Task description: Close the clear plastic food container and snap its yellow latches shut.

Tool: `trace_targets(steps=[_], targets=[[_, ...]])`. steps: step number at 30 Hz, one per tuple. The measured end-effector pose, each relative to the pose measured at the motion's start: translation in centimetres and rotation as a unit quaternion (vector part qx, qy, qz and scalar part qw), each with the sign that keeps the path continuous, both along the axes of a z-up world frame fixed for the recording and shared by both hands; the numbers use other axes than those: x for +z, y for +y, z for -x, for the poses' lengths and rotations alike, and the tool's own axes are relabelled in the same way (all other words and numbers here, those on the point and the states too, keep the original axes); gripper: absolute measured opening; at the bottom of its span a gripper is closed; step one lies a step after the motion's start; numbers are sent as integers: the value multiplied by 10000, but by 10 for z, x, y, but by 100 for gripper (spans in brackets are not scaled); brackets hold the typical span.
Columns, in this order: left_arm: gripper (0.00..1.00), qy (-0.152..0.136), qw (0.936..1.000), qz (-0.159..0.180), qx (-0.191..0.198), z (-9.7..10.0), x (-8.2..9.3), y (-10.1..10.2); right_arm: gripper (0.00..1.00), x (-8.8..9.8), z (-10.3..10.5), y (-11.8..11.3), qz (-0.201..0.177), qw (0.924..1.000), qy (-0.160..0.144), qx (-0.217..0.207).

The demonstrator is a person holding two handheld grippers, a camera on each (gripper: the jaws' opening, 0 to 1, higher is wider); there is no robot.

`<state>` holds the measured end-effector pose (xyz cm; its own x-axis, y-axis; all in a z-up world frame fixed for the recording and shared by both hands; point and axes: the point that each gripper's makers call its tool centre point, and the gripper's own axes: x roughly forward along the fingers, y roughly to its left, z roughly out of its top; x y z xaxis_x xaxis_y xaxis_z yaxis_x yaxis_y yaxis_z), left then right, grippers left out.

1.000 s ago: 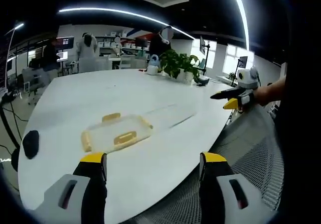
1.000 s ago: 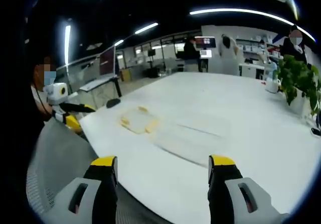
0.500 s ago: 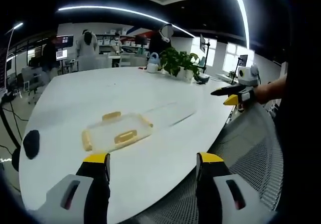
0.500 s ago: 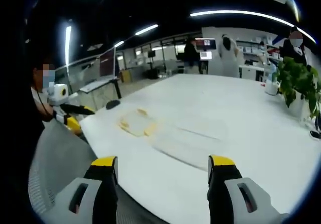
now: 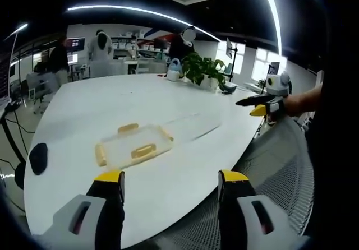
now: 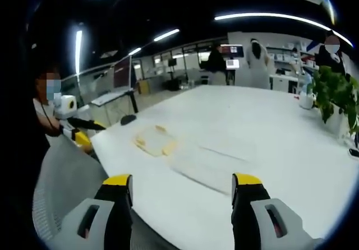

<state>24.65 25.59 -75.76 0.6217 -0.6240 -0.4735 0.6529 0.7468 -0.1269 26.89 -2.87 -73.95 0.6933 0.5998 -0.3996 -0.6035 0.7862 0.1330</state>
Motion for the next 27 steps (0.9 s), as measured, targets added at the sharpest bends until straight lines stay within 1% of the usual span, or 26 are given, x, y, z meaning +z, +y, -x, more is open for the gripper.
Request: trace_targets(steps=[3, 8, 12, 14, 17, 18, 22, 25, 27], targets=[[68, 22, 10000, -17, -17, -3, -2, 1, 72, 5, -3, 2, 18, 10000, -47, 14], [68, 45, 9999, -55, -78, -12, -3, 5, 73, 17, -13, 6, -37, 9999, -160, 48], [68, 65, 9999, -94, -72, -18, -3, 8, 72, 18, -19, 10, 22, 9997, -176, 157], [68, 31, 9999, -157, -65, -20, -4, 9, 72, 20, -23, 12, 4, 9997, -184, 172], [68, 132, 9997, -181, -40, -23, -6, 11, 72, 21, -26, 16, 6, 9996, -193, 226], [68, 124, 9997, -202, -36, -25, -6, 11, 72, 22, -27, 19, 10, 9995, -197, 266], [69, 93, 9995, -271, -102, -29, -6, 13, 72, 25, -32, 28, 53, 9988, -232, 433], [69, 123, 9990, -380, -183, -30, -8, 14, 72, 26, -36, 32, 90, 9982, -268, 535], [69, 120, 9991, -368, -179, -32, -7, 16, 72, 27, -37, 35, 100, 9979, -279, 584]])
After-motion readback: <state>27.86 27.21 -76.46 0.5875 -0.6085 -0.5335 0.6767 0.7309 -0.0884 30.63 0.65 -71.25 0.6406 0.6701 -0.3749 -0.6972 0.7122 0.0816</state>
